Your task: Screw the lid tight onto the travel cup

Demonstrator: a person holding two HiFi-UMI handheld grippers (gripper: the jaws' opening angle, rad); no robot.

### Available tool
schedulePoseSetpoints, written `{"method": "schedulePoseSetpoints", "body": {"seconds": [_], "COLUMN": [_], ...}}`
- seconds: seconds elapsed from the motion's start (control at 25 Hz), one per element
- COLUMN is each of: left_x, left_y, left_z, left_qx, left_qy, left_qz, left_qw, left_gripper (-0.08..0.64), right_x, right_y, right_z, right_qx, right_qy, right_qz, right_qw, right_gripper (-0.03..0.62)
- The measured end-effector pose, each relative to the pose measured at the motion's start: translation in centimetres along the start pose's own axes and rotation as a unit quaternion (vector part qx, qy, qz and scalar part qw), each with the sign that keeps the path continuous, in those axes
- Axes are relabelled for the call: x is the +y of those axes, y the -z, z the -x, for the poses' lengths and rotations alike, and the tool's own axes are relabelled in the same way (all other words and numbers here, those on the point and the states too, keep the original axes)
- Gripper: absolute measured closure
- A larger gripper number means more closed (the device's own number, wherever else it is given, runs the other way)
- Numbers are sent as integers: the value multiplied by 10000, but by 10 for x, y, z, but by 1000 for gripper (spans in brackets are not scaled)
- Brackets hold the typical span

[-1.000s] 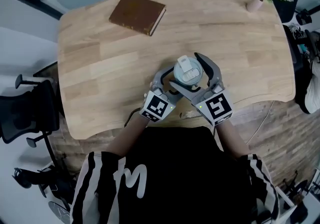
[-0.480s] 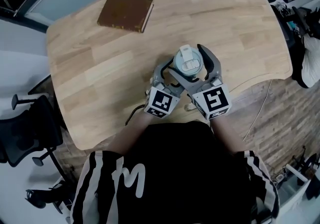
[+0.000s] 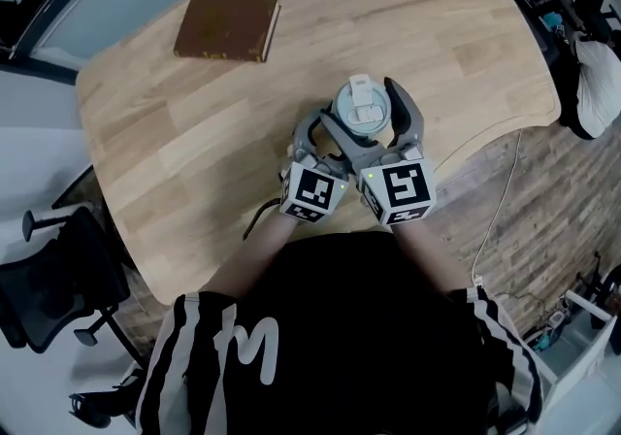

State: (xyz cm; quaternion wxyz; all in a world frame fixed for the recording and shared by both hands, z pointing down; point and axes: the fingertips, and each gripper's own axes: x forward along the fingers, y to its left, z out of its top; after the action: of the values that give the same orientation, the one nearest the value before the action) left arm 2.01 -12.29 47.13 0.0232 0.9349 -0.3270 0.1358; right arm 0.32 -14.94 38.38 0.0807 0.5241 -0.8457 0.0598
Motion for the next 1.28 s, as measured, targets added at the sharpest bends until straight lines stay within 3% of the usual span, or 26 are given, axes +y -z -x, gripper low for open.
{"method": "schedulePoseSetpoints", "body": {"seconds": [0.08,0.2,0.4,0.52,0.72,0.88,1.12,1.28], "left_x": [0,0,-1,-2,1,-1,0,0], "left_y": [0,2,1,3,-4,-2,-2,-2], "left_z": [0,2,1,2,3,2,2,2], "left_qx": [-15,-17,-69,-65,-88,-37,21,44], "left_qy": [24,91,175,202,186,190,111,42], "left_qz": [23,19,-86,-63,-119,-118,-124,-151], "left_qw": [10000,10000,9998,9998,9997,9997,9999,9999], "left_gripper": [201,204,207,207,209,209,209,209], "right_x": [1,4,5,10,15,18,26,32], "right_y": [-1,-4,-6,-15,-18,-16,-11,-4], "right_z": [0,2,11,18,30,37,32,30], "right_qx": [-37,-115,-125,-296,-221,-110,82,189], "right_qy": [-17,-385,-1247,-2047,-3552,-4515,-5629,-6031], "right_qz": [-63,-301,-373,-298,137,710,672,759], "right_qw": [10000,9987,9914,9779,9344,8894,8238,7938], "right_gripper": [138,135,125,114,104,103,103,104]}}
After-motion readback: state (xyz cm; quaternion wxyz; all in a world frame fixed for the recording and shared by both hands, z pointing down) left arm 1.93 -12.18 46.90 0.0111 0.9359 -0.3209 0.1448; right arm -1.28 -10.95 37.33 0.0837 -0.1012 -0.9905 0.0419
